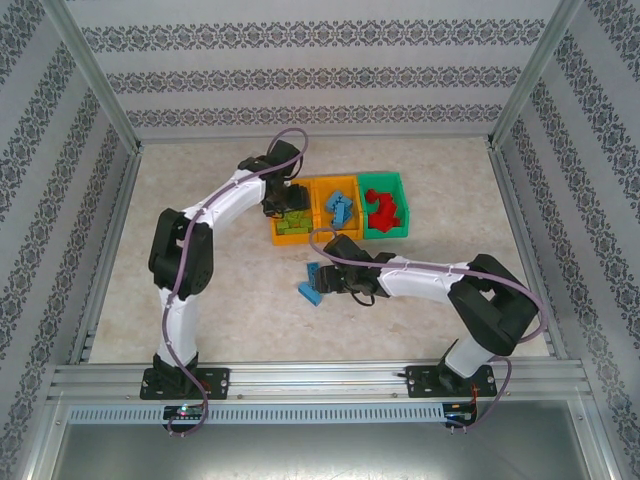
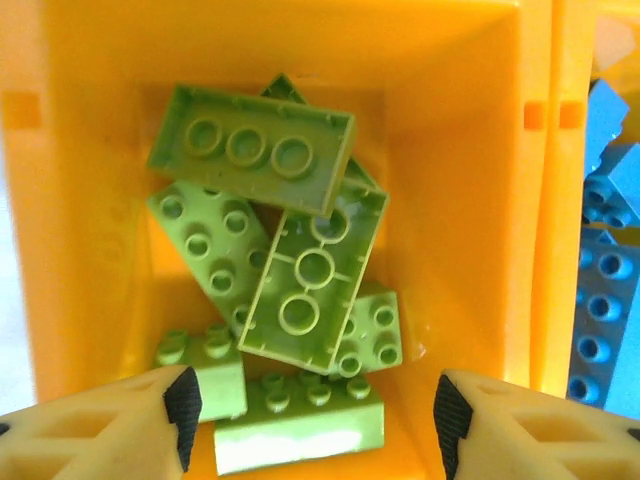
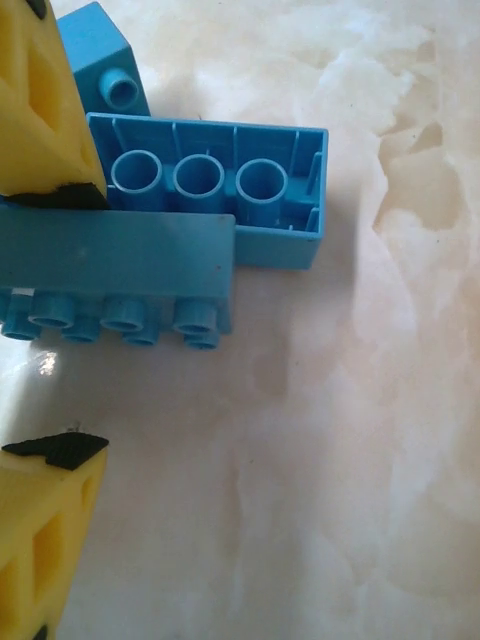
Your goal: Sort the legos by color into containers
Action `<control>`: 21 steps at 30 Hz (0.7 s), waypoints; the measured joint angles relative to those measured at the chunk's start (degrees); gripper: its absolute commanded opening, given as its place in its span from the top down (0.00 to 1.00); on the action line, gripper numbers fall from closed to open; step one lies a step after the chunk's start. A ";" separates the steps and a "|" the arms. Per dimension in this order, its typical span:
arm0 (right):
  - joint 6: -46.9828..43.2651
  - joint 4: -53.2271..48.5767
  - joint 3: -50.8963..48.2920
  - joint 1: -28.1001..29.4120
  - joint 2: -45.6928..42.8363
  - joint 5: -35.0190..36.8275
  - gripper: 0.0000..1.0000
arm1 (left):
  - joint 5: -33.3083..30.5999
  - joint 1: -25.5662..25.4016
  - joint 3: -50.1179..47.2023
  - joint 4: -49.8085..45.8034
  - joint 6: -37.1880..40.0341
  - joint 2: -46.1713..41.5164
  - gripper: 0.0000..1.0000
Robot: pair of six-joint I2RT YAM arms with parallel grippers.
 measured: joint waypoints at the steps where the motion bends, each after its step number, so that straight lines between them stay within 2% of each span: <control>1: 0.20 -0.07 0.22 0.00 0.11 0.02 0.46 | 0.02 0.00 -1.29 0.04 -0.02 -1.36 0.31; 10: 0.46 -1.55 -0.44 -0.02 -0.46 0.44 0.58 | 0.00 0.00 -11.58 2.23 -0.37 -14.73 0.28; 16: 0.44 -2.60 -1.95 -0.02 -2.25 0.44 0.57 | 0.04 0.00 -15.72 3.23 -1.03 -17.05 0.27; 21: 0.00 -2.40 -2.05 -0.02 -2.73 0.42 0.48 | 0.68 0.00 -18.08 3.98 -2.01 -17.05 0.27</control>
